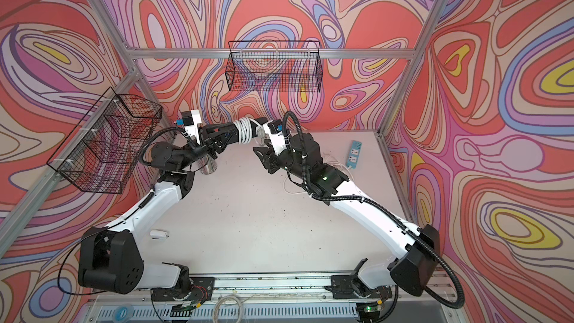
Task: Unwrap the cord wrapped around the power strip
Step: Unwrap the power cord from the power strip.
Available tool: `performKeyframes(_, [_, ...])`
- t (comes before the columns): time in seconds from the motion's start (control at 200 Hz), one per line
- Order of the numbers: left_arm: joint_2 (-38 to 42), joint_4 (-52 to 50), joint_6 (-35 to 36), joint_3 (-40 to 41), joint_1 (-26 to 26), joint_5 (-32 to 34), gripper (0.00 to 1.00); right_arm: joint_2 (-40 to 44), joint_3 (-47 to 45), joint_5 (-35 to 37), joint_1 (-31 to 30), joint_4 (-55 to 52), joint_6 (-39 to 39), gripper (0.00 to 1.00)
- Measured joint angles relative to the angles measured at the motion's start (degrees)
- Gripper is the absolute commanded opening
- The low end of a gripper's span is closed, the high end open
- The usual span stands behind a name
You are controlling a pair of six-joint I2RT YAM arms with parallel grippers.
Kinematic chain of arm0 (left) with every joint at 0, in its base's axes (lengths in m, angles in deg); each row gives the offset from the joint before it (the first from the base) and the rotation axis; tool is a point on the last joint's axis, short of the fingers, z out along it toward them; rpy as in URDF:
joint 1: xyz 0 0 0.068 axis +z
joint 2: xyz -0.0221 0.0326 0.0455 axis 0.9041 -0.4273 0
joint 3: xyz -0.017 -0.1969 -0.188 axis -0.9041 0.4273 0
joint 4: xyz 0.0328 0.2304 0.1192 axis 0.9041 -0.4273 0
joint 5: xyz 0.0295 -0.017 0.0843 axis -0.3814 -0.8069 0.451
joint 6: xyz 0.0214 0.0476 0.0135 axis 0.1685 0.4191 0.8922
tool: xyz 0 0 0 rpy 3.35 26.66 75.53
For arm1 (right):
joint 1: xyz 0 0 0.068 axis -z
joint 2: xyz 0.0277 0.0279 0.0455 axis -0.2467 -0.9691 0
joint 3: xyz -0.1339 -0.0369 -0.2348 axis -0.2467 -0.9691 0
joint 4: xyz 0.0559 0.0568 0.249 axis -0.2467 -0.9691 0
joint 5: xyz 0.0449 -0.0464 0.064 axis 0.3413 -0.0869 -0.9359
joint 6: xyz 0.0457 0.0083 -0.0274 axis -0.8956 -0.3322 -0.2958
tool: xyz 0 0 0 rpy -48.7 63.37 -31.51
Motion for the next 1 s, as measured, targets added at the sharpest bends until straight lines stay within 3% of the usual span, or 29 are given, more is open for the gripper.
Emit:
performKeyframes(0.486, [0.2,3.7,-4.1,0.0,-0.2,-1.6,0.0,-0.6,1.0,1.6,1.5,0.0,0.3,0.49])
performKeyframes(0.591, [0.2,4.2,-4.5,0.0,-0.2,-1.3,0.0,-1.9,2.3,1.2,1.6,0.2,0.3,0.4])
performKeyframes(0.751, [0.2,4.6,-4.8,0.0,-0.2,-1.0,0.0,-2.4,2.4,0.3,1.6,0.1,0.5,0.0])
performKeyframes(1.002, [0.2,4.6,-4.9,0.0,-0.3,-0.3,0.0,-2.4,2.4,0.6,1.6,0.1,0.3,0.0])
